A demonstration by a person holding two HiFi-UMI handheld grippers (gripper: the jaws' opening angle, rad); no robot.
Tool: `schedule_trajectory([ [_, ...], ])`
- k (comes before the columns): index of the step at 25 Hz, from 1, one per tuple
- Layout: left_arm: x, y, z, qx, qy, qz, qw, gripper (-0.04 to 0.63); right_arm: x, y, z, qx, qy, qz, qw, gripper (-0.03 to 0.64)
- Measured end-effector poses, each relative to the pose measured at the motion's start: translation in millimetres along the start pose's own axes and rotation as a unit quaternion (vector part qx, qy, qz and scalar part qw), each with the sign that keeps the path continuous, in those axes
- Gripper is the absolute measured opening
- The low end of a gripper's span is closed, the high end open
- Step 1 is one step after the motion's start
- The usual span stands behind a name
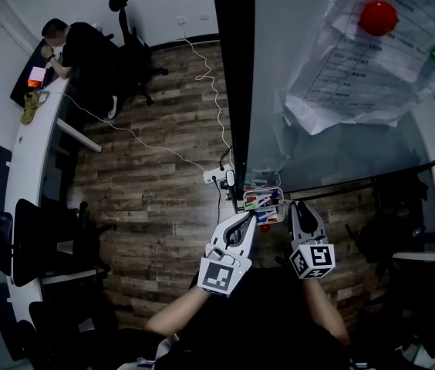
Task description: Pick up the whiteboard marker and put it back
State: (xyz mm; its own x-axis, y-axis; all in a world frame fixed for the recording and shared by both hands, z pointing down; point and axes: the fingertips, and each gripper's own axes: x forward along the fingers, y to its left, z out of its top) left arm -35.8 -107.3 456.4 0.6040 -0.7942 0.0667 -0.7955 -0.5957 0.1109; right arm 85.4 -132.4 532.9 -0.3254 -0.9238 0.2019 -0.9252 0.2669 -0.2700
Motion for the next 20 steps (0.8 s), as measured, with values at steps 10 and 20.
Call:
schedule_trajectory([
  [10,3,6,2,0.011,0.005,0.006,0.9999,0.008,15,1,-23,-0.002,0.030,0.014,0.999,0.078],
  [20,5,5,0,0.006,0.001,0.006,1.0000,0.008,15,4,-27,-0.007,0.033,0.016,0.999,0.078],
])
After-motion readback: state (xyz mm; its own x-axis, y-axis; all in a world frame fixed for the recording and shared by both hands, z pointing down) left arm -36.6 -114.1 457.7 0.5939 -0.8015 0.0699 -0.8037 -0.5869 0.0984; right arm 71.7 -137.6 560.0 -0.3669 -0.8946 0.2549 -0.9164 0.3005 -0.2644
